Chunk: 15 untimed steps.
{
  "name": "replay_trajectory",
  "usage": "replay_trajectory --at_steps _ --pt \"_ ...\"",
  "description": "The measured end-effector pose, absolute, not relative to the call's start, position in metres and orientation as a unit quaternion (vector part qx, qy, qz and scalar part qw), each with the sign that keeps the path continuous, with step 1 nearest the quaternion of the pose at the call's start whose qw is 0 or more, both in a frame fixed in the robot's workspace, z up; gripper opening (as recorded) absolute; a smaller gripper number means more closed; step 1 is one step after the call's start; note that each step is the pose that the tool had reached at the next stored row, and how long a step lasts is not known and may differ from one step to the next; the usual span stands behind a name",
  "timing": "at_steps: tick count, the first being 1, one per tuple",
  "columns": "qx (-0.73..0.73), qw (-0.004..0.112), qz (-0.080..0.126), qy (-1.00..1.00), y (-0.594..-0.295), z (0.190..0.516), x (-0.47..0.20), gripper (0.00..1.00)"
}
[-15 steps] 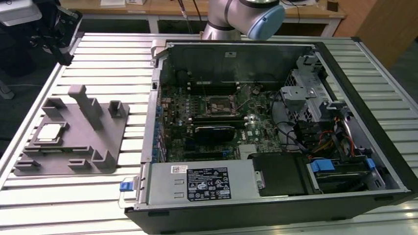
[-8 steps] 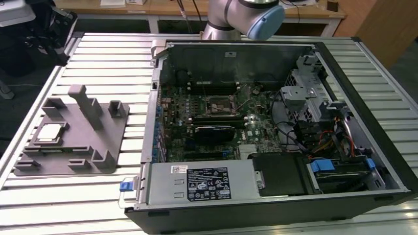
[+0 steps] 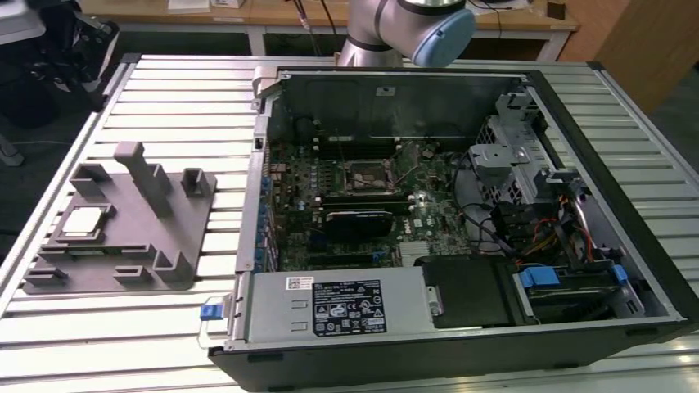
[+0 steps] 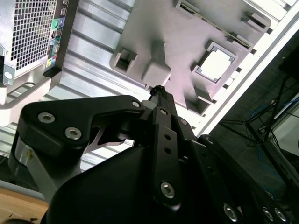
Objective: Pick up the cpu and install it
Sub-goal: 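Reach for the cpu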
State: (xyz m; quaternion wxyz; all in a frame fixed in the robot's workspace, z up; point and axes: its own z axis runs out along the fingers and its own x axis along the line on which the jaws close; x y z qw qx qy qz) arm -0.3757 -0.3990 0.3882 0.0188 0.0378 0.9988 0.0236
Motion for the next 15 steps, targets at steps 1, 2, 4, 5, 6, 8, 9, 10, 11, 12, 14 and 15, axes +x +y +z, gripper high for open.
replay_trajectory --at_steps 1,2,4,5,6,8,9,10,11,12,14,15 --pt "0.038 0.019 0.024 0.999 -0.399 0.388 -0.376 0.11" --pt "0.038 0.019 0.024 0.999 -0.399 0.388 -0.377 0.11" --pt "0.038 0.019 0.024 0.999 -0.399 0.388 -0.379 0.11" --pt "0.038 0.019 0.024 0.999 -0.399 0.388 -0.380 0.11" --pt "0.038 0.019 0.024 0.999 -0.399 0.387 -0.381 0.11" --pt "0.038 0.019 0.024 0.999 -0.399 0.387 -0.383 0.11" --pt "0.038 0.019 0.024 0.999 -0.399 0.387 -0.385 0.11" --pt "0.038 0.019 0.024 0.999 -0.399 0.387 -0.386 0.11" --pt "0.038 0.019 0.024 0.999 -0.399 0.386 -0.387 0.11" --pt "0.038 0.019 0.024 0.999 -0.399 0.386 -0.387 0.11" --pt "0.038 0.019 0.024 0.999 -0.400 0.384 -0.390 0.11" --pt "0.038 0.019 0.024 0.999 -0.400 0.384 -0.391 0.11"
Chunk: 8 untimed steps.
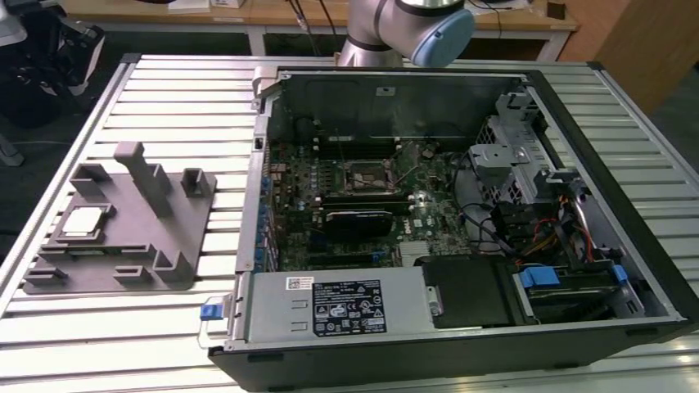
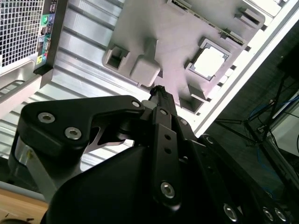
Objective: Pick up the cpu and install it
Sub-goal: 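Reach for the cpu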
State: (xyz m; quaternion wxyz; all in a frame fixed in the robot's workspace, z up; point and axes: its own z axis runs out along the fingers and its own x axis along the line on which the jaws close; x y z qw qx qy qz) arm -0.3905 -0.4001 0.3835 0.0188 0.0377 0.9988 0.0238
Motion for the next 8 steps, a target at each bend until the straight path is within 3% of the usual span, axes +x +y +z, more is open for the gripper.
replay_trajectory --at_steps 8 --pt "0.038 0.019 0.024 0.999 -0.4050 0.3778 -0.3969 0.11"
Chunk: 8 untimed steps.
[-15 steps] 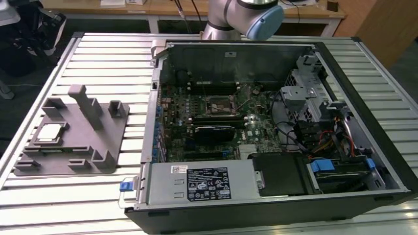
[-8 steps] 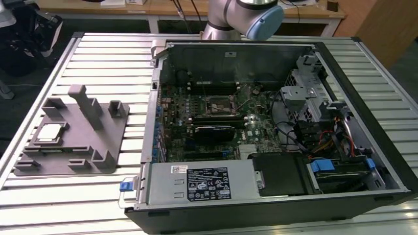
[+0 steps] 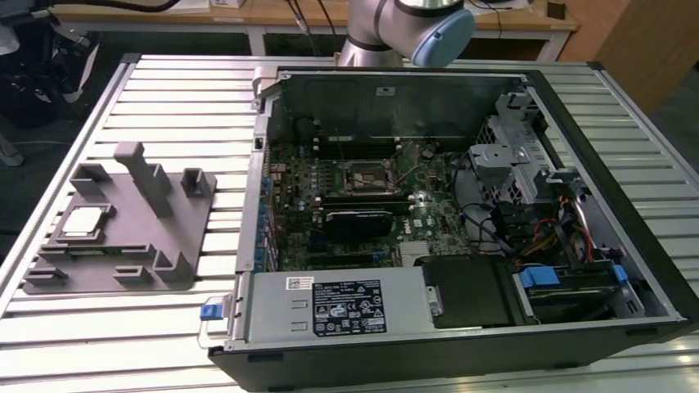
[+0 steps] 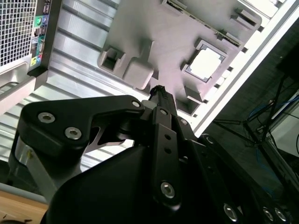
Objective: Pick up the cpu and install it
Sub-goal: 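Reach for the cpu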
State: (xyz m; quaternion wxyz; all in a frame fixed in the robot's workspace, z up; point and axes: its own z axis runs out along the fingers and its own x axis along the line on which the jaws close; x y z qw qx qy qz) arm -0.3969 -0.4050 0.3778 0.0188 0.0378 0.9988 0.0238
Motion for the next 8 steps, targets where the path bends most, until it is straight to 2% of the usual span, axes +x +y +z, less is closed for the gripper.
replay_trajectory --at_steps 8 --pt "0.038 0.019 0.024 0.999 -0.4092 0.3705 -0.4033 0.11"
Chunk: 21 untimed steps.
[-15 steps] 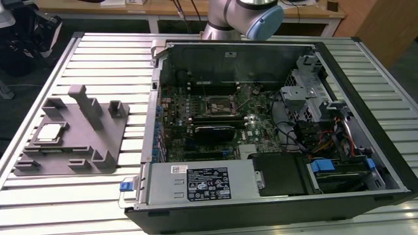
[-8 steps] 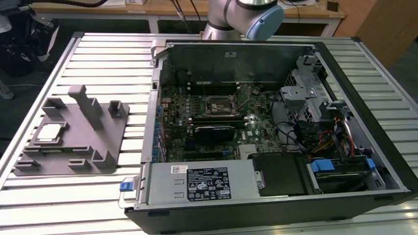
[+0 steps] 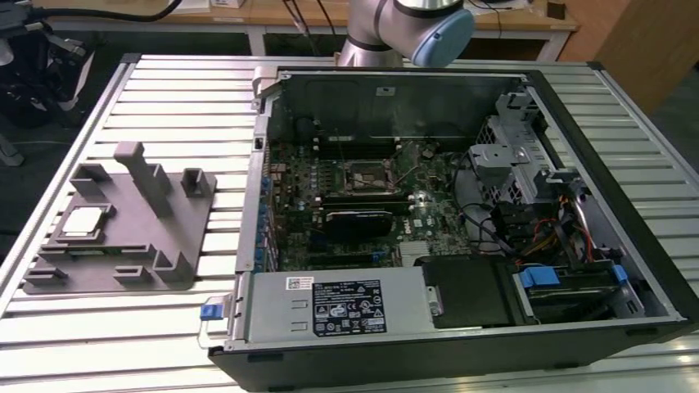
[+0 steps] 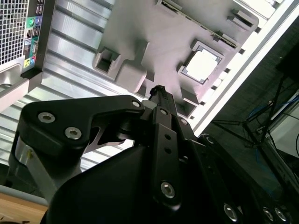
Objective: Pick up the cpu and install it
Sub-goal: 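Reach for the cpu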
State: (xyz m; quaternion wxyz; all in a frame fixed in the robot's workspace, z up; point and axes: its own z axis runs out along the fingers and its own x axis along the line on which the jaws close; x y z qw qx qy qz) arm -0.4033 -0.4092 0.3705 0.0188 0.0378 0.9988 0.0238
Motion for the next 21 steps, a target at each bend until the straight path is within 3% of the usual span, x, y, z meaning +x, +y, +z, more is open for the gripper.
replay_trajectory --at_steps 21 --pt "0.038 0.019 0.024 0.999 -0.410 0.342 -0.424 0.11"
